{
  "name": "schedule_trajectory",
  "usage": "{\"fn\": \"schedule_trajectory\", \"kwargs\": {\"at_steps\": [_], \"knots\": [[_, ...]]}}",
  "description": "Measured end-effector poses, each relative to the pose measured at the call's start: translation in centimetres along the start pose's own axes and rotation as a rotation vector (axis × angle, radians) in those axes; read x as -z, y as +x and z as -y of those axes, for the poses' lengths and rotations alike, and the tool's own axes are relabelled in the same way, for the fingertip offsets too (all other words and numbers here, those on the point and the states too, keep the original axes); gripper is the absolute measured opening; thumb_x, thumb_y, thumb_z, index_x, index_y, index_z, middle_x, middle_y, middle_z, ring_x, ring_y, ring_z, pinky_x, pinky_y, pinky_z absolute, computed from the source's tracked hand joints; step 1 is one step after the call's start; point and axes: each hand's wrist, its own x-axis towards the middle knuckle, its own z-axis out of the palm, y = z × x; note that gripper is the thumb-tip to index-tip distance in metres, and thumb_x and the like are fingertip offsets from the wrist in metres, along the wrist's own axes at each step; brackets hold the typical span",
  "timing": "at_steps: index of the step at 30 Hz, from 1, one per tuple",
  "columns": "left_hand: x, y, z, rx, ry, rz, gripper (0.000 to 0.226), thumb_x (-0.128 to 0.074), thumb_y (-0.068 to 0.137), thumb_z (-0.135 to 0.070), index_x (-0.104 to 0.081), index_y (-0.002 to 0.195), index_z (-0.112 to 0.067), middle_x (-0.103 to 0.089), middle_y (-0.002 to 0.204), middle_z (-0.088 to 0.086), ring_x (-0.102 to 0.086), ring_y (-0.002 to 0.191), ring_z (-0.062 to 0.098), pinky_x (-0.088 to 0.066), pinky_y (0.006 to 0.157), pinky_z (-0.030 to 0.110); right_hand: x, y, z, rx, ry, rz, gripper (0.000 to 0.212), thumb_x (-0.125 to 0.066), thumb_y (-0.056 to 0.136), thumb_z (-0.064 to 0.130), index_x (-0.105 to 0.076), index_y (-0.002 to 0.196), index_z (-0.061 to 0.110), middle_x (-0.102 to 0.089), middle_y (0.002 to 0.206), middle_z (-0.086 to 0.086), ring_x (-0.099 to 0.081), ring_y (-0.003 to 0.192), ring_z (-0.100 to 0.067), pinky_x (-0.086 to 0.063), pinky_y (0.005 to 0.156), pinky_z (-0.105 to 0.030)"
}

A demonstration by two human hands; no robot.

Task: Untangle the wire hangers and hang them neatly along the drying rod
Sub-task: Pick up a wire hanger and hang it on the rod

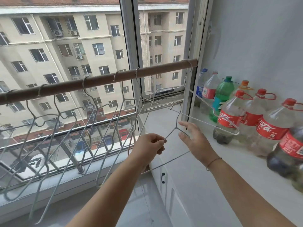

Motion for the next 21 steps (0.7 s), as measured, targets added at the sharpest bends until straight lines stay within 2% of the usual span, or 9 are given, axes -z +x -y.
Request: {"fn": "schedule_trajectory", "kwargs": {"at_steps": [2,4,6,8,10,13,15,18,21], "knots": [[-0.1,0.1,0.4,-0.027,0.033,0.006,0.019,-0.057,0.088,-0.008,-0.069,0.079,-0.018,-0.064,0.064,-0.002,-0.056,0.057,0.010,-0.043,0.052,0.012,0.3,-0.4,-0.2,-0.043,0.032,0.026,0.017,-0.055,0.091,0.024,-0.060,0.106,0.030,-0.064,0.112,0.008,-0.056,0.110,-0.005,-0.038,0.094,-0.013],[-0.4,0.2,0.6,-0.061,0.047,0.001,0.024,-0.058,0.087,-0.008,-0.069,0.074,-0.024,-0.069,0.070,0.000,-0.058,0.063,0.012,-0.052,0.067,0.024,1.2,-0.9,-0.4,-0.088,0.068,0.049,0.012,-0.055,0.091,0.022,-0.064,0.091,0.029,-0.071,0.092,0.006,-0.064,0.097,-0.007,-0.044,0.090,-0.017],[-0.8,0.3,0.6,-0.080,0.054,0.003,0.027,-0.059,0.087,-0.009,-0.068,0.071,-0.029,-0.074,0.083,0.005,-0.062,0.072,0.015,-0.053,0.082,0.039,2.6,-1.5,-0.4,-0.125,0.082,0.067,0.016,-0.054,0.091,0.016,-0.066,0.089,0.025,-0.070,0.080,0.005,-0.066,0.086,-0.009,-0.048,0.083,-0.015],[-1.3,0.5,0.7,-0.091,0.070,0.009,0.026,-0.060,0.087,-0.013,-0.068,0.071,-0.032,-0.075,0.086,0.005,-0.065,0.079,0.022,-0.052,0.086,0.044,4.3,-2.2,-0.1,-0.170,0.114,0.086,0.020,-0.051,0.092,0.010,-0.067,0.090,0.022,-0.071,0.073,0.005,-0.068,0.078,-0.007,-0.049,0.071,-0.012],[-1.9,0.7,0.6,-0.114,0.093,-0.032,0.017,-0.063,0.085,-0.017,-0.069,0.077,-0.031,-0.073,0.088,0.002,-0.066,0.088,0.022,-0.051,0.087,0.042,5.7,-2.8,0.4,-0.224,0.140,0.123,0.022,-0.050,0.092,0.005,-0.068,0.092,0.018,-0.071,0.068,0.006,-0.067,0.071,-0.005,-0.049,0.059,-0.012],[-2.7,0.9,0.0,-0.219,0.135,-0.221,0.011,-0.066,0.083,-0.022,-0.067,0.094,-0.026,-0.068,0.100,-0.003,-0.060,0.098,0.011,-0.047,0.091,0.031,6.8,-3.4,1.6,-0.271,0.227,0.115,0.020,-0.051,0.091,0.001,-0.068,0.093,0.012,-0.069,0.064,0.002,-0.065,0.064,-0.006,-0.049,0.049,-0.017],[-3.3,0.7,-1.1,-0.308,0.086,-0.304,0.013,-0.067,0.083,-0.025,-0.066,0.095,-0.023,-0.066,0.097,-0.004,-0.059,0.092,0.009,-0.047,0.084,0.025,6.9,-3.5,2.5,-0.276,0.312,0.085,0.019,-0.052,0.090,0.001,-0.067,0.093,0.011,-0.067,0.065,-0.002,-0.065,0.064,-0.008,-0.051,0.047,-0.020],[-4.3,0.1,-3.3,-0.307,-0.017,-0.161,0.014,-0.067,0.083,-0.034,-0.072,0.090,-0.023,-0.071,0.079,-0.010,-0.063,0.074,-0.002,-0.048,0.068,0.015,5.9,-3.1,3.9,-0.243,0.391,0.063,0.018,-0.052,0.091,0.004,-0.067,0.097,0.011,-0.066,0.065,-0.003,-0.065,0.066,-0.010,-0.052,0.049,-0.024],[-5.1,0.4,-5.2,-0.238,-0.161,-0.016,0.015,-0.065,0.084,-0.032,-0.075,0.086,-0.020,-0.073,0.073,-0.007,-0.064,0.065,-0.005,-0.049,0.062,0.011,4.6,-1.8,5.4,-0.207,0.447,0.032,0.018,-0.052,0.091,0.004,-0.066,0.101,0.009,-0.067,0.068,-0.006,-0.066,0.068,-0.012,-0.056,0.054,-0.027]]}}
